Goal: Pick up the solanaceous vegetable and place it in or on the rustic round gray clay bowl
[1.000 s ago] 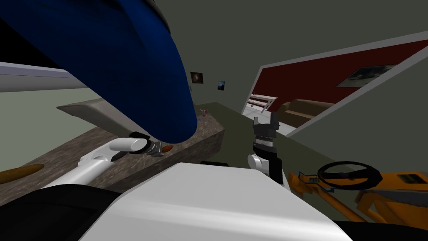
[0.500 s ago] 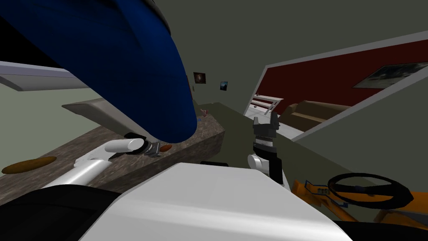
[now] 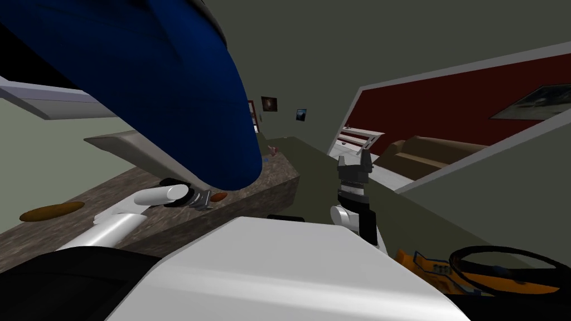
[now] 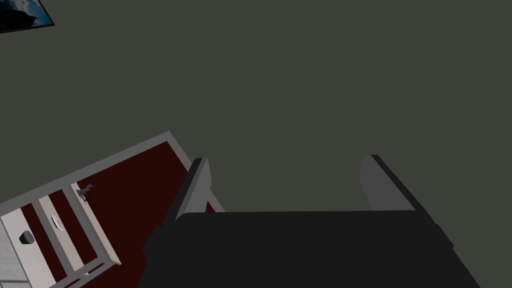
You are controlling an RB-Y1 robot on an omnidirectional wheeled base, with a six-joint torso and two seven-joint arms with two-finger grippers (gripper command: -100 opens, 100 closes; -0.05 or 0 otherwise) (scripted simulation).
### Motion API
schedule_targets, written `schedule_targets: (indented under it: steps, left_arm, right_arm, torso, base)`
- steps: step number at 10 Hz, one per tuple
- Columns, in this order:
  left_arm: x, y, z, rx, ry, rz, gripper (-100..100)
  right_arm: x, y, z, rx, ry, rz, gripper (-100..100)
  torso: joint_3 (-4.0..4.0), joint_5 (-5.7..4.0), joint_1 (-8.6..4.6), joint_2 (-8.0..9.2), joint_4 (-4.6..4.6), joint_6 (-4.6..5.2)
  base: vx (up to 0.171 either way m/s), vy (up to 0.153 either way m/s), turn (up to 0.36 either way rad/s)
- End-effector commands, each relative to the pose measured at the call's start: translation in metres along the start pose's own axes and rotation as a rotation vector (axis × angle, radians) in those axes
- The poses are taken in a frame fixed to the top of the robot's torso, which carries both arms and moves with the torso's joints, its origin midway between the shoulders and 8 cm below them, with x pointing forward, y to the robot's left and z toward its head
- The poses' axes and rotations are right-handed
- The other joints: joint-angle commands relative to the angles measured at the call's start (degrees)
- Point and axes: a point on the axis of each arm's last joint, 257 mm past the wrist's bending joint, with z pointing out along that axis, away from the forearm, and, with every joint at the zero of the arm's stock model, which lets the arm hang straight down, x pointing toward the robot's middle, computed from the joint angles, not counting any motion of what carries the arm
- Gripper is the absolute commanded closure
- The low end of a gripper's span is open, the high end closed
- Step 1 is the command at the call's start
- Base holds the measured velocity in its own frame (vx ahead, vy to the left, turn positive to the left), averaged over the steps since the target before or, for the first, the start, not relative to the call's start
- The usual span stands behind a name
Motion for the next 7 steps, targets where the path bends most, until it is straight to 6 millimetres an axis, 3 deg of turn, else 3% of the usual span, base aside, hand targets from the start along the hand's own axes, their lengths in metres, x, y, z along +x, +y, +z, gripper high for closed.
schedule_targets:
  steps: [1,6,7]
  left_arm:
    - [-0.0088,-0.0018,0.0029,0.001,0.008,-0.003,-100]
    - [-0.0153,-0.0027,0.0059,0.003,0.015,0.037,-100]
    - [-0.0157,-0.0028,0.006,0.004,0.015,0.042,100]
  right_arm:
    - [0.0,0.0,0.0,0.0,0.0,0.0,0]
    - [0.0,0.0,0.0,0.0,0.0,0.0,0]
    - [0.0,0.0,0.0,0.0,0.0,0.0,0]
  torso:
    - [0.0,0.0,0.0,0.0,0.0,0.0]
    - [0.08,0.08,0.31,0.15,0.02,-0.04]
    - [0.11,0.1,0.37,0.2,0.03,-0.02]
  base:
    - [0.058,-0.086,0.11]
    - [0.021,-0.026,0.07]
    - [0.0,0.0,0.0]
